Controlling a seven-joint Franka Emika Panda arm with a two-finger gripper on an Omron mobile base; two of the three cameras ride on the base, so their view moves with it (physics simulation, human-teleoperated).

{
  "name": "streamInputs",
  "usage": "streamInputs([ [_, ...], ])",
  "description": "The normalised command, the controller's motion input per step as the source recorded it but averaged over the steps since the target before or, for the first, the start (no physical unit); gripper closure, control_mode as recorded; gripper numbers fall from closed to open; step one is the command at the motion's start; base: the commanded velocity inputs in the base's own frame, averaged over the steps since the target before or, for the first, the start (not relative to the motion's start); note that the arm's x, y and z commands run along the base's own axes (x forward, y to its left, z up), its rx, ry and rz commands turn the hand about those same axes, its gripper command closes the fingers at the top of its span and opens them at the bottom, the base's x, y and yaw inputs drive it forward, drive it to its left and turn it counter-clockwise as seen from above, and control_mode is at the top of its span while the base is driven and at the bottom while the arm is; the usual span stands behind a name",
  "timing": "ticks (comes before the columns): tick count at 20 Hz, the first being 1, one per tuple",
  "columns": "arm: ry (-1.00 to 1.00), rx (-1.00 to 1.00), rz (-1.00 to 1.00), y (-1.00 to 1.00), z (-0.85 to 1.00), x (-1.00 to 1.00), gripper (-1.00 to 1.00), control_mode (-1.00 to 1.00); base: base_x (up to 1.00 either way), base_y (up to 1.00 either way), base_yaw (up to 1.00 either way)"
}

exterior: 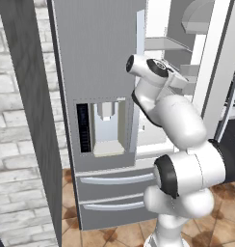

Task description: Take the lemon wedge from the fridge and place it on the plate with fish on the dining counter.

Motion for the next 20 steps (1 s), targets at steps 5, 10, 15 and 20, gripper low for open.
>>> streamInputs([
  [5,0.00,0.00,-0.14,-0.53,0.00,0.43,-1.00,-1.00,0.00,0.00,0.00],
  [10,0.00,0.00,-0.08,-0.56,0.00,0.13,-1.00,-1.00,0.00,0.00,0.00],
  [15,0.00,0.00,-0.01,-0.39,0.00,0.02,-1.00,-1.00,0.00,0.00,0.00],
  [20,0.00,0.00,0.00,-0.64,-0.01,-0.16,-1.00,-1.00,0.00,0.00,0.00],
])
